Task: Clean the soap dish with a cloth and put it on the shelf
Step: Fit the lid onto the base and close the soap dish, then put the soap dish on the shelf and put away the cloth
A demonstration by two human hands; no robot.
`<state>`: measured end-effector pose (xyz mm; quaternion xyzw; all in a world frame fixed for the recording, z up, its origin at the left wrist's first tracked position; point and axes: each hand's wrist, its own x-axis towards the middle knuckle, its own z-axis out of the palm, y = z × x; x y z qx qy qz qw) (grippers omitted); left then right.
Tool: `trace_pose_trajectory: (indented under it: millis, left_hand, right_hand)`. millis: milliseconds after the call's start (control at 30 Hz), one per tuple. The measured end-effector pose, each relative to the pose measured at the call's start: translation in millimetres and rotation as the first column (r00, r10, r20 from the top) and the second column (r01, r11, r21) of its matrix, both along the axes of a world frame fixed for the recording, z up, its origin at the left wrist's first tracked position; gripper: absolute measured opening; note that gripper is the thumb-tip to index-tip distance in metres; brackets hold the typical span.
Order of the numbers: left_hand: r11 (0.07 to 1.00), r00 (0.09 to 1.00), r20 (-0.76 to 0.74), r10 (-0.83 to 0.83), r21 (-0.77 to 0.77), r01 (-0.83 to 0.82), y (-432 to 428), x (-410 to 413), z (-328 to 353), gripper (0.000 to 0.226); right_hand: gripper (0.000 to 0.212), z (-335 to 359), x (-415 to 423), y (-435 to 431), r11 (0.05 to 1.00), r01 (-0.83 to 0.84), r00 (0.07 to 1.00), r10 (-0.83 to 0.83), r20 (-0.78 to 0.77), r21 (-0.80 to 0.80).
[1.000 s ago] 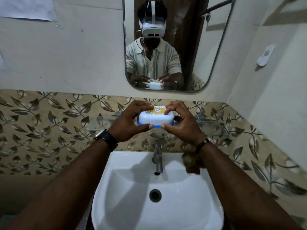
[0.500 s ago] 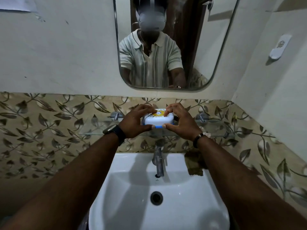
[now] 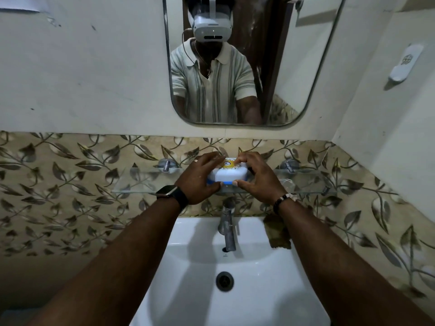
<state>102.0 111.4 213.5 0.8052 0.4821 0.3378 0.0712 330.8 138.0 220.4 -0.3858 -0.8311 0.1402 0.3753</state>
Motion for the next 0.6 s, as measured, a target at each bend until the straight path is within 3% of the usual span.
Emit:
trace_pose_trajectory:
  millis: [133, 300, 600]
  left_hand:
    - [0.992, 0.999, -0.027, 0.043, 0.124, -0.039, -8.4, 7.2, 0.2, 0.074]
    - [0.992, 0.990, 0.141, 0.027, 0.117, -0.043, -21.7, 30.7, 8.5, 0.060]
    - [0.983, 0.993, 0.011, -0.114, 0.143, 0.111, -42.3, 101.5, -5.7, 0.064]
  right_hand:
    - [0.058, 1.4, 4.9, -10.4, 0.996, 0.043, 0.998, -0.039, -0.053, 0.079]
    - [0.056, 5.4, 13.7, -30.9, 0.980, 0.097, 0.992, -0.081, -0.098, 0.177]
    - [0.066, -1.8, 69.7, -82.5, 0.945, 0.268, 0.957, -0.240, -0.161, 0.187]
